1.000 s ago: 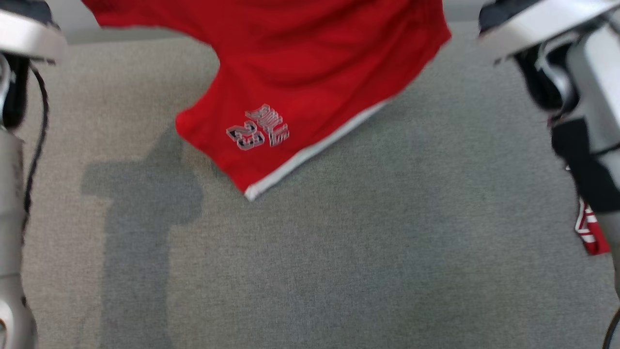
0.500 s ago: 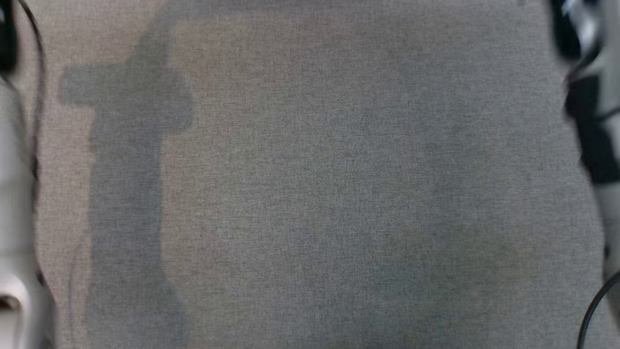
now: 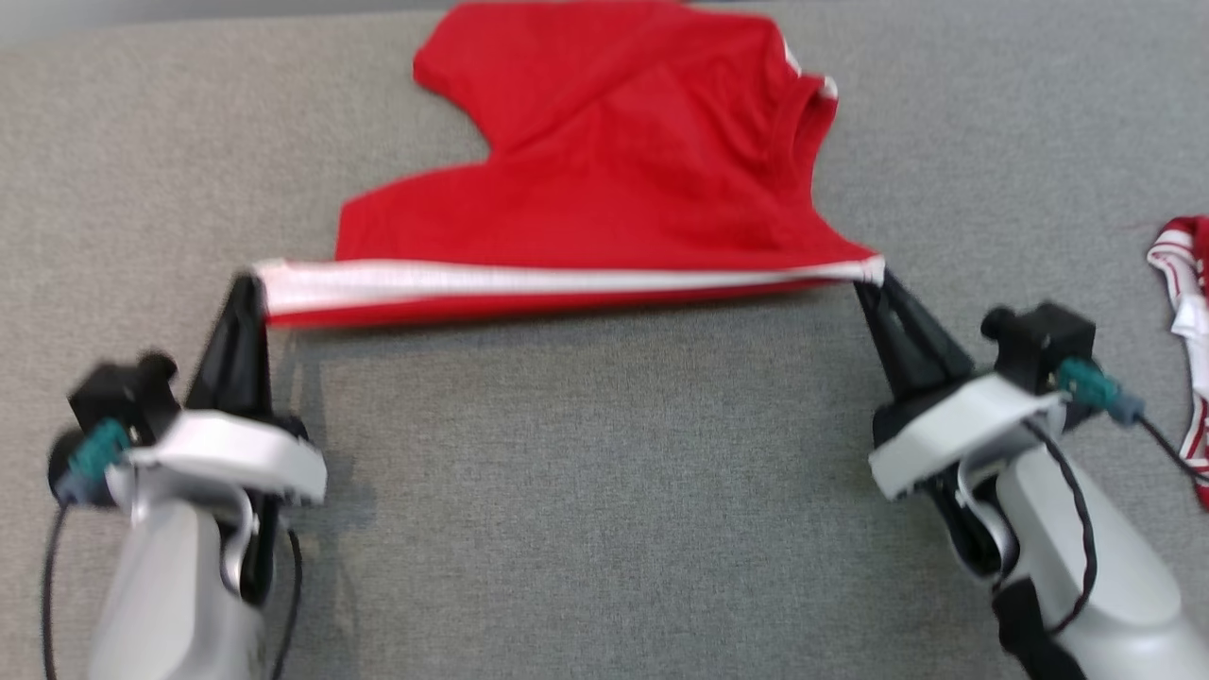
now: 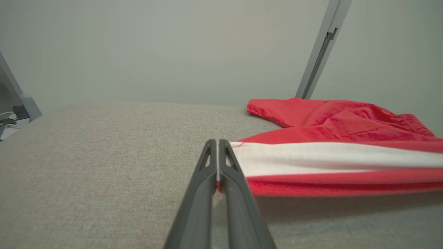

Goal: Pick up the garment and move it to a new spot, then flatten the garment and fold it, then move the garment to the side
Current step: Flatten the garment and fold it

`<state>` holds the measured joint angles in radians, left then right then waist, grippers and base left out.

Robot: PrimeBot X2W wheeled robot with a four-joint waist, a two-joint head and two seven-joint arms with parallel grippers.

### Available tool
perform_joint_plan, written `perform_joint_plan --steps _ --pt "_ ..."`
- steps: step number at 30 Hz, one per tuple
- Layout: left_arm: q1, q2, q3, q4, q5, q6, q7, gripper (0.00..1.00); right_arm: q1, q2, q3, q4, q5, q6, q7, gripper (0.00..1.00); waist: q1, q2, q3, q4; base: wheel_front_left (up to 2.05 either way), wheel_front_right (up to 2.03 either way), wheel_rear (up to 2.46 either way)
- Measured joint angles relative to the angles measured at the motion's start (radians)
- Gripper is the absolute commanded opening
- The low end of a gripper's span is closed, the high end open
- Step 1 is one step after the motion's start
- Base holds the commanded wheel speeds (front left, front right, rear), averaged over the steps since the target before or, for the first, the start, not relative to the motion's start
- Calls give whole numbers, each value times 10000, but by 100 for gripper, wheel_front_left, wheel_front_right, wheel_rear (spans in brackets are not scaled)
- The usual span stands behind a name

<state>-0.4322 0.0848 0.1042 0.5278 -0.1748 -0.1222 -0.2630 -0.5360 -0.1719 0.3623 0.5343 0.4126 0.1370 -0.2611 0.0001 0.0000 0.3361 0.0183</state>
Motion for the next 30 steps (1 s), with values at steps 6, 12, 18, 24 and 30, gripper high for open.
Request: perform_joint_plan --steps 6,12,18,24,30 --pt "1461 -301 263 38 -8 -88 0 0 1590 142 15 -322 347 0 0 0 0 0 -929 82 0 0 0" --pt "2863 -408 151 50 86 -92 0 0 2922 35 355 -238 639 0 0 0 0 0 -2080 201 0 0 0" --pt "4341 -445 -100 -12 36 -96 0 0 4094 -203 886 -157 1037 -2 0 0 0 0 -3203 328 0 0 0" --pt "5158 -435 -150 -270 -222 -27 0 0 4863 -485 1649 -144 1440 -12 -2 0 0 0 -3717 420 0 0 0" --pt "4963 -437 -29 -790 -33 31 0 0 4986 -767 1776 -650 1682 -12 0 0 0 0 -3568 331 0 0 0"
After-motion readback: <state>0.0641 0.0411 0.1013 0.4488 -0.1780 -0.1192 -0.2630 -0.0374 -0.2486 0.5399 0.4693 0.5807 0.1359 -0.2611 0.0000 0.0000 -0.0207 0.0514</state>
